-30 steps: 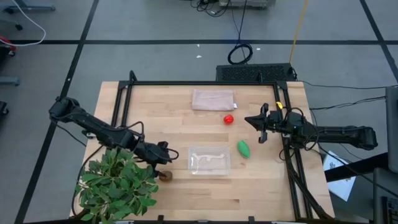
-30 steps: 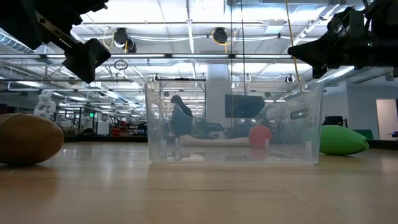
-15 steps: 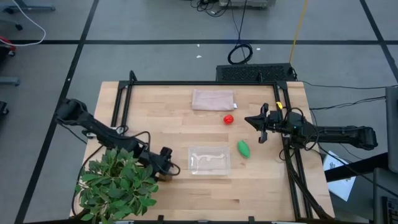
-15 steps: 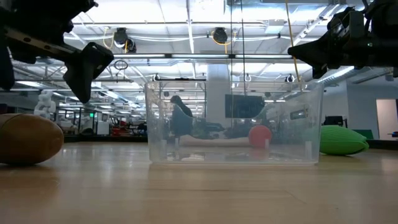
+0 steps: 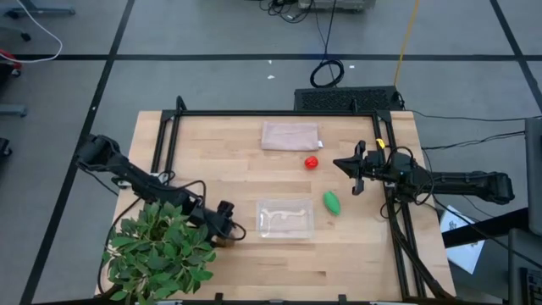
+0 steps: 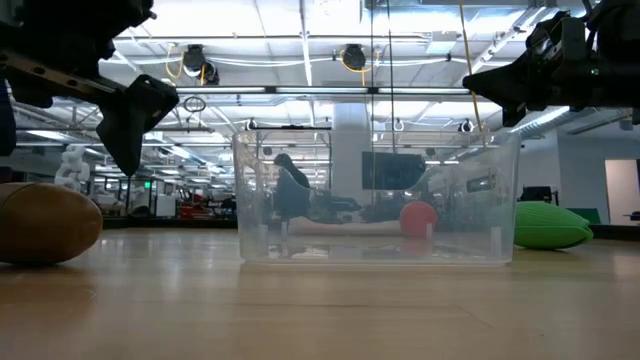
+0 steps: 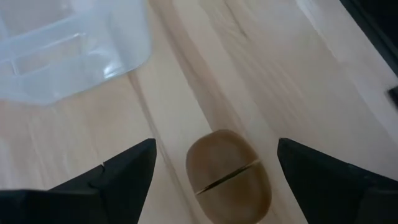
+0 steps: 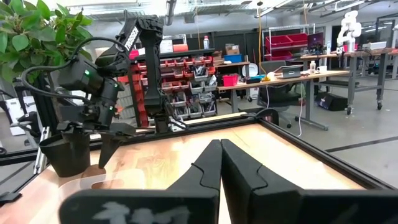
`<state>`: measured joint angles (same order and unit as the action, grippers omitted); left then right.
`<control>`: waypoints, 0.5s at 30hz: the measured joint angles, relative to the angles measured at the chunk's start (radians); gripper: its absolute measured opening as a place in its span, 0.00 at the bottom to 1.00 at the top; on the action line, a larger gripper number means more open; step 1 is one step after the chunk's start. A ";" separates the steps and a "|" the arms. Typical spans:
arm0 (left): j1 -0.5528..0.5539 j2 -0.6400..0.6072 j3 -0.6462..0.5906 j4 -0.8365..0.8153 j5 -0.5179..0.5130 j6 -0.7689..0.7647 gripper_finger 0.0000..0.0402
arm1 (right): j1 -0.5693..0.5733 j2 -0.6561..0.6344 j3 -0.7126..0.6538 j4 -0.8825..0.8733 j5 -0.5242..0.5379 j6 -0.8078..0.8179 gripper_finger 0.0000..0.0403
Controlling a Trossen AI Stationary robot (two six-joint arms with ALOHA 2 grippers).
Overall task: Pick and placing Produce into tupperware
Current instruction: Put the kiwi into the transparent bin
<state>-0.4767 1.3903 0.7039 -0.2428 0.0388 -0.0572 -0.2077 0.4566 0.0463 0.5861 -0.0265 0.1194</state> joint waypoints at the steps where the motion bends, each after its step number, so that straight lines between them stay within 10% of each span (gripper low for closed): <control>1: 0.003 0.000 0.000 0.000 -0.003 -0.019 0.85 | 0.000 0.000 0.000 0.000 0.000 0.000 0.00; 15: -0.004 0.000 0.043 -0.017 -0.023 -0.228 0.85 | 0.000 0.000 0.000 -0.001 0.000 0.000 0.00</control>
<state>-0.4805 1.3903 0.7473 -0.2596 0.0158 -0.2857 -0.2075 0.4566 0.0463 0.5854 -0.0265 0.1196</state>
